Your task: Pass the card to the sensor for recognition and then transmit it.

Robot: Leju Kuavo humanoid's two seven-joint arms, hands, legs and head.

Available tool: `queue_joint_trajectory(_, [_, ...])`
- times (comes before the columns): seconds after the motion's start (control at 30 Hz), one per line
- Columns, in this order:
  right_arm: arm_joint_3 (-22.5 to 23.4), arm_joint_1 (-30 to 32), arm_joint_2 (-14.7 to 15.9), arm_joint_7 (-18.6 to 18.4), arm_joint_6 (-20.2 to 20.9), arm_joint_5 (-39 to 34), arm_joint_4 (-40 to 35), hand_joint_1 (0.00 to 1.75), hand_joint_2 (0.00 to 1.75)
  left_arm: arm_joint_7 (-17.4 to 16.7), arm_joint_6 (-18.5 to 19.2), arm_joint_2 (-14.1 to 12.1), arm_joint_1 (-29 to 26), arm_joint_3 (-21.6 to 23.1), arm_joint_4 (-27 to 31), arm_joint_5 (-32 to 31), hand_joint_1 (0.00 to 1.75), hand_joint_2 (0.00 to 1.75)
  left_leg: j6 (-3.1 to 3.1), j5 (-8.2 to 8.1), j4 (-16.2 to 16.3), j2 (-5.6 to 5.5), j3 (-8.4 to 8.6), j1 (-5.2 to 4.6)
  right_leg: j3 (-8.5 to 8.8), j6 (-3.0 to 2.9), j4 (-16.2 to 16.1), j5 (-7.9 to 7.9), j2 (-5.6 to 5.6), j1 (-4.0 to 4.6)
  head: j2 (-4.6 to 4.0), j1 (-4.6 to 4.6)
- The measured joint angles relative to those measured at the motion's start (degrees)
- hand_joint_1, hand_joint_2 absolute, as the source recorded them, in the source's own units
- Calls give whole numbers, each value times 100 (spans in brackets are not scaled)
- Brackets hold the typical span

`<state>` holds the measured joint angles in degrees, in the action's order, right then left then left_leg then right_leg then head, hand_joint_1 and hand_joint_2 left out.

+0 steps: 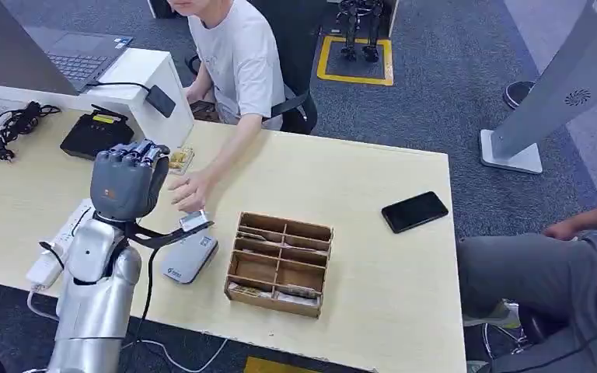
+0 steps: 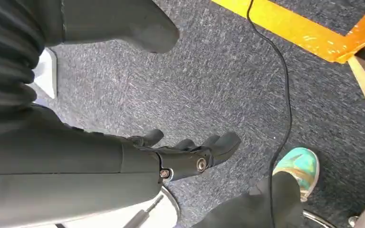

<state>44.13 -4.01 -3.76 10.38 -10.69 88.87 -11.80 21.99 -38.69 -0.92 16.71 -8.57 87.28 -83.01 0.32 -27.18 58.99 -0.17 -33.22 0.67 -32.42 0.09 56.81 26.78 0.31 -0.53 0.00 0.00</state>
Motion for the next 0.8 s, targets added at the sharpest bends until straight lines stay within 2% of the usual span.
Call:
queue_joint_trajectory(0.2, [-9, 42, 0, -37, 22, 61, 0, 0, 175, -312, -66, -168, 34, 160, -182, -267, 175, 175, 0, -1, 0, 2, -2, 0, -2, 0, 0, 0, 2, 0, 0, 0])
queue_joint_trajectory(0.37, [-26, 25, 0, 101, -13, 61, 0, 0, 175, -459, -70, -251, 31, 199, -324, -286, 175, 175, 0, 0, 0, 1, -3, 0, -2, 0, 0, 0, 1, 0, 0, -2])
queue_joint_trajectory(0.4, [-37, 18, 0, 101, -13, 61, 0, 0, 175, -461, -76, -253, 29, 201, -346, -202, 0, 175, 0, 0, 0, 2, -3, 0, -1, 0, 0, 0, 1, 0, 0, -2])
queue_joint_trajectory(0.6, [-55, 6, -4, 57, -13, 79, 0, 0, 175, -470, 92, -194, 32, 230, -427, 568, 0, 175, 0, 0, 0, 1, -4, 0, -2, 0, 0, 0, 1, 0, 0, -2])
queue_joint_trajectory(0.8, [-59, 8, -4, 59, -13, 81, 0, 0, 175, -505, 166, -109, 38, 230, -427, 649, 0, 175, 0, 0, 0, 1, -4, 0, -3, 0, 0, 0, 1, 0, 0, -2])
